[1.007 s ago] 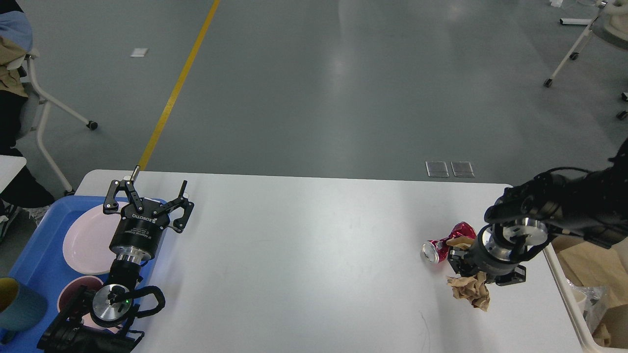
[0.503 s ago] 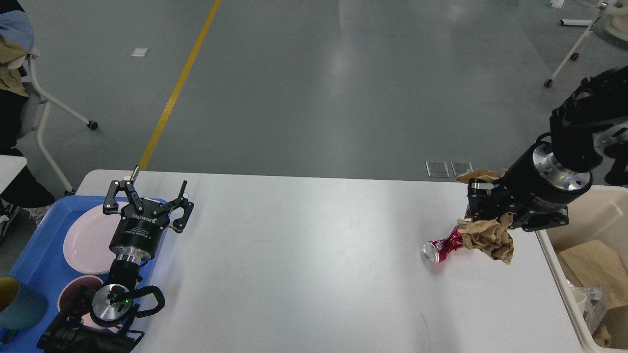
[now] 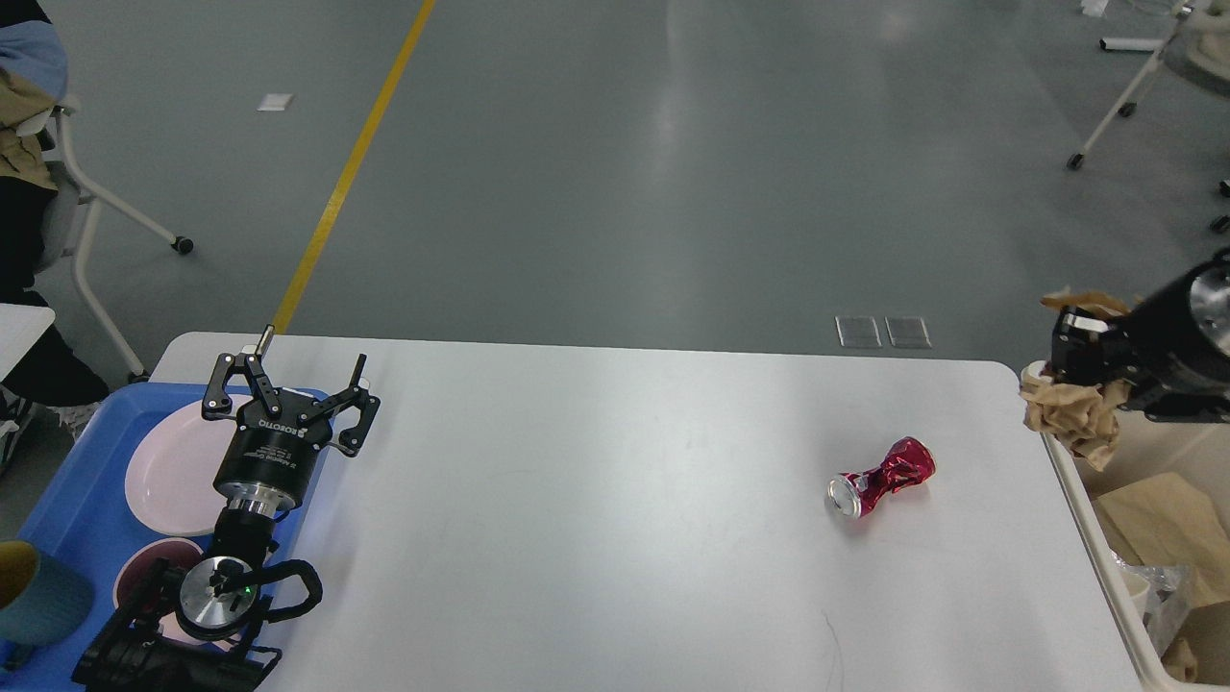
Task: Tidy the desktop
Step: 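Lift the brown paper and drop it into the white bin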
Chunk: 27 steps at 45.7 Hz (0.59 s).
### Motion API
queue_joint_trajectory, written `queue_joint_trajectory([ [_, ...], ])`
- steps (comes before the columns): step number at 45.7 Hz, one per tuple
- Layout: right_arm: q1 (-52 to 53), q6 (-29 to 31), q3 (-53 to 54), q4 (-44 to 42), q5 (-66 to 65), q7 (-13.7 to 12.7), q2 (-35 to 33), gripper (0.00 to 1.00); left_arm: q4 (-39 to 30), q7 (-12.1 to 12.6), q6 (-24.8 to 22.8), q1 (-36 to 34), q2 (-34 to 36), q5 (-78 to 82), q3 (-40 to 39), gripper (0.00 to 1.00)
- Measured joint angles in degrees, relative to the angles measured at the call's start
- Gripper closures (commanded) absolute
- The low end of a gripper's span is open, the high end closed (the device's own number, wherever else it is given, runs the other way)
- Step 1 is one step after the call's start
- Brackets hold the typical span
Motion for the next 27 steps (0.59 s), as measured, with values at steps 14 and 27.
queue_joint_trajectory([
  [14,-32.09,-2.90,6.85,-29.82,0.44,-0.70,-9.11,1.00,0.00,-0.02,0.00,0.00,-0.01,0.00,0.00,0.04],
  [27,-65.54,-6.13,21.78,-63.23,3.54,-10.23,-6.39,1.00,0.00,-0.10,0.00,0.00,-0.01,0.00,0.00,0.04],
])
